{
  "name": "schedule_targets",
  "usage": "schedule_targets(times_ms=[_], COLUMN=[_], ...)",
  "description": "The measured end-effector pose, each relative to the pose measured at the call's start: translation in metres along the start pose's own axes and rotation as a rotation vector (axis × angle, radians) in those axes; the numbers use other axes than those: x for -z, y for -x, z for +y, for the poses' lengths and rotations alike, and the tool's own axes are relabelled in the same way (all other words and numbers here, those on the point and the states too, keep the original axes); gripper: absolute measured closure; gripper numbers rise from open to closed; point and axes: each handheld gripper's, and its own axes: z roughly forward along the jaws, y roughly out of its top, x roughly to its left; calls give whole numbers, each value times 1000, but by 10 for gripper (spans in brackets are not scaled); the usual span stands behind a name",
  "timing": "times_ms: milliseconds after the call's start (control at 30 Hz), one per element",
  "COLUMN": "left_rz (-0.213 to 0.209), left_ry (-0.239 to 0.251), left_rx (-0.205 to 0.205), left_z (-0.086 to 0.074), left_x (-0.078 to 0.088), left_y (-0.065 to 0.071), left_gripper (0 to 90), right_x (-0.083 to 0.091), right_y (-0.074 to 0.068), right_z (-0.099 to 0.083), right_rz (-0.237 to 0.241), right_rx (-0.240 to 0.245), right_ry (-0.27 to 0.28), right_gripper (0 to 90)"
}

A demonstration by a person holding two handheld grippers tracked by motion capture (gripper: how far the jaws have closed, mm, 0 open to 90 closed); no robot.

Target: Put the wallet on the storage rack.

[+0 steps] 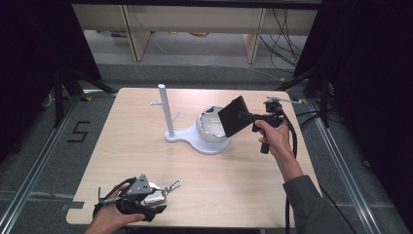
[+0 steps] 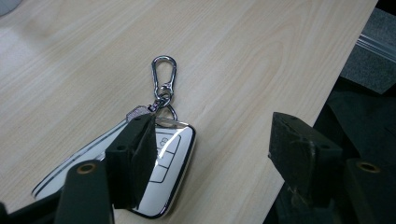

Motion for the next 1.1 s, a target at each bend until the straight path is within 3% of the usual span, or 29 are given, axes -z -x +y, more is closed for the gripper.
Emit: schedule_targets(times_ms=[500,567,800,833,900,1000,1033,1067,1100], left_rz=[-5,-4,7,6,6,8,8,8,8], left_ry=[-14,0,-16,-17,-17,-24,-24,-24,-24], left_rx=[-6,16,0,0,-2,-6,-6,-6,-6], left_z=[-3,-4,-4,-4,-4,-4,-4,-5,-5], left_x=[-2,-2,-3,-3,-3,-3,-3,-3,-3], left_y=[-1,-1,-2,-2,-2,-2,-2,-3,-3], left_gripper=[300,298,295,295,295,295,295,295,295], right_x=[-33,-38,-56,-58,-61,-73,-75,-76,-77], right_y=[1,3,8,7,7,11,10,7,7], right_z=[6,5,-4,-5,-7,-12,-13,-14,-14], right_rz=[-16,-17,-22,-18,-25,-8,-12,-8,-13], right_rx=[-16,-15,-6,-29,-29,-7,-18,-59,-62], right_ry=[-30,-39,-61,-70,-78,-85,-93,-102,-104], right_gripper=[790,789,788,788,788,784,783,779,773])
